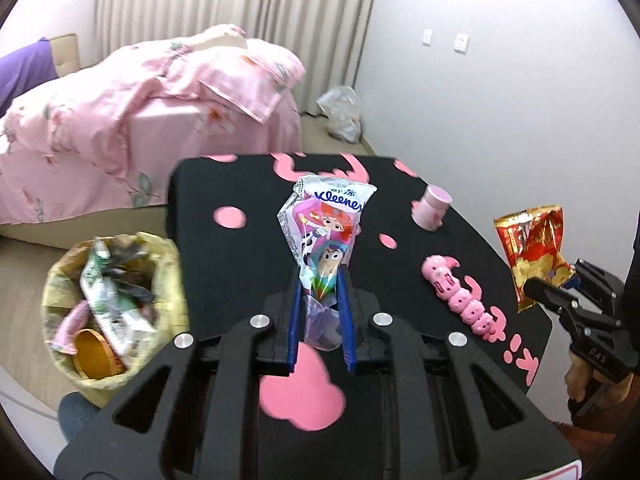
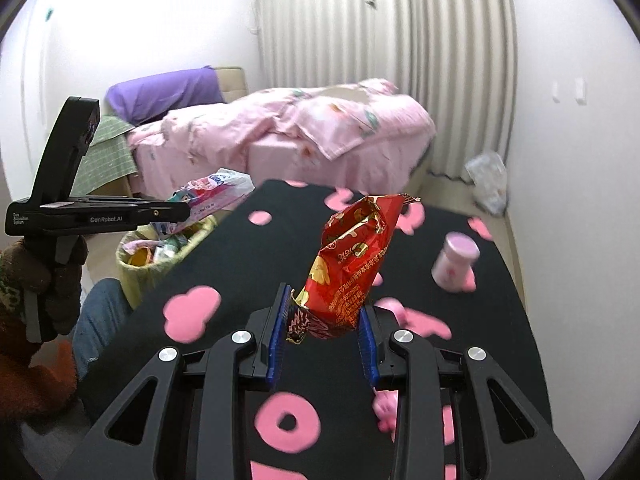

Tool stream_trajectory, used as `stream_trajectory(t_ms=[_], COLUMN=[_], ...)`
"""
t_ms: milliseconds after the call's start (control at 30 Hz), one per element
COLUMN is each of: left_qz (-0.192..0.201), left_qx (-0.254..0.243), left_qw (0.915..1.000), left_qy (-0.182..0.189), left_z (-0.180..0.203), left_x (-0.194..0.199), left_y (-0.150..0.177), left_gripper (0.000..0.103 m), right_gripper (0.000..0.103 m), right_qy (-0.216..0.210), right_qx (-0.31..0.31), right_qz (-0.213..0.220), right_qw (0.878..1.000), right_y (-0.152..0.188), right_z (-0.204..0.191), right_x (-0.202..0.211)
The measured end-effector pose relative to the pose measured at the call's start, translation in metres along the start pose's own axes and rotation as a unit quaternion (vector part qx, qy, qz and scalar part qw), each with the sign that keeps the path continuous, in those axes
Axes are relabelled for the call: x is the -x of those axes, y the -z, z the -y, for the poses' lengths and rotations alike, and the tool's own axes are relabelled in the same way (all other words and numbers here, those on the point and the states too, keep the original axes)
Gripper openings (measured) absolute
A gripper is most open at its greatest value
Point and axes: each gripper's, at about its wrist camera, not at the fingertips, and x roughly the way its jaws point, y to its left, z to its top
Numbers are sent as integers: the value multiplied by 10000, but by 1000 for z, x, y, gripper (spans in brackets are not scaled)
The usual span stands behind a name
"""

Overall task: Collect trash
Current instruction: 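Carry the tissue pack and chips bag over the yellow bin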

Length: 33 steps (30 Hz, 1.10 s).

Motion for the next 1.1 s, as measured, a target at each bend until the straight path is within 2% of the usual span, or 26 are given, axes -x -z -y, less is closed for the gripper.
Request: stream_trajectory(t_ms=[200, 433, 633, 767, 867, 1100], left_qz=[253, 339, -84, -268, -452, -1211], left_qx=[321, 996, 1548, 1914, 1851, 1326], left_qw=[9990, 9921, 9824, 9762, 9768, 9750], left_qy=[-171, -682, -1038, -986, -976, -1312], left_z=[-40, -118, -190, -223, -233, -243], left_x=[26, 45, 31, 15, -4, -64], left_y=[8, 21, 52, 69, 70, 78], left_gripper=[16, 16, 16, 16, 16, 14], right_gripper=[30, 30, 30, 30, 30, 30], right_qy=[-349, -694, -1050, -1412, -1677, -2117], right_qx=[346, 763, 957, 1262, 1461, 1838], right_qz=[-63, -252, -522, -733, -930, -1238], right_qw=[9988, 9943, 9885, 9792, 9705, 9519], right_y=[-30, -58, -76, -86, -91, -104], right_z=[-34, -79, -109, -138, -158, -196], right_x=[-20, -56, -100, -138, -171, -249])
